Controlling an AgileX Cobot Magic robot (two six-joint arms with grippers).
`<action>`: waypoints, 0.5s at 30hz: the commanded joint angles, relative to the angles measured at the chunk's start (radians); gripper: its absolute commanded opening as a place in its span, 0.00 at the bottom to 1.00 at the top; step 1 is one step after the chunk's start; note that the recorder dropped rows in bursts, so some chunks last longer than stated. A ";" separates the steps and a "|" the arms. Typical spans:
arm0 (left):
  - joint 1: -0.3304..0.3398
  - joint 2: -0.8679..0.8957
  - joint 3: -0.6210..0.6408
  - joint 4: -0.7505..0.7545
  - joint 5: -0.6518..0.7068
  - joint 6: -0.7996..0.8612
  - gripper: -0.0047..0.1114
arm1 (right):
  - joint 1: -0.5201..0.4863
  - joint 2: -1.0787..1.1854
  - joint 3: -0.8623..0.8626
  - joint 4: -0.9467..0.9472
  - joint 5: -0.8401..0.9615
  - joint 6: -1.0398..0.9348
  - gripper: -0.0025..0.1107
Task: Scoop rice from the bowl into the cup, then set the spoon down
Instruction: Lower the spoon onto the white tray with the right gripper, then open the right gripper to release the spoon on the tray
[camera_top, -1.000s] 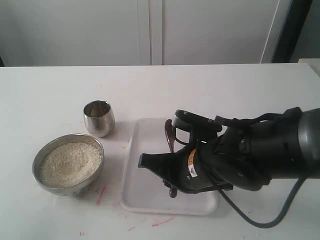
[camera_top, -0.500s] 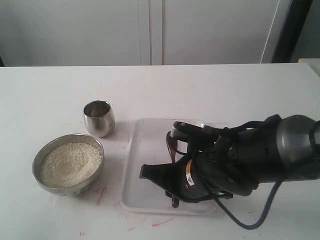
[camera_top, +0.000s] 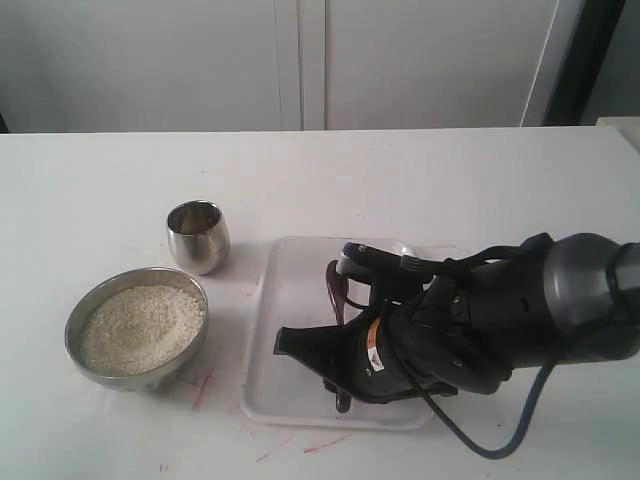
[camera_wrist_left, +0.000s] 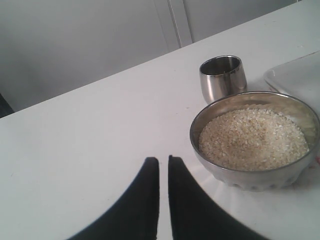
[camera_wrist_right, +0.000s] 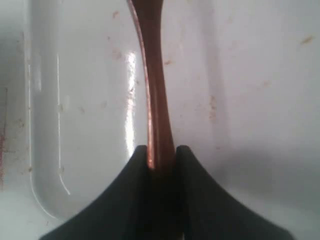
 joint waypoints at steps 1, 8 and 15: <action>-0.003 -0.001 -0.003 -0.007 -0.004 -0.001 0.16 | -0.007 0.000 -0.001 -0.011 -0.009 0.005 0.02; -0.003 -0.001 -0.003 -0.007 -0.004 -0.001 0.16 | -0.007 0.000 -0.001 -0.009 -0.009 0.005 0.14; -0.003 -0.001 -0.003 -0.007 -0.004 -0.001 0.16 | -0.007 0.000 -0.001 -0.009 -0.009 0.005 0.19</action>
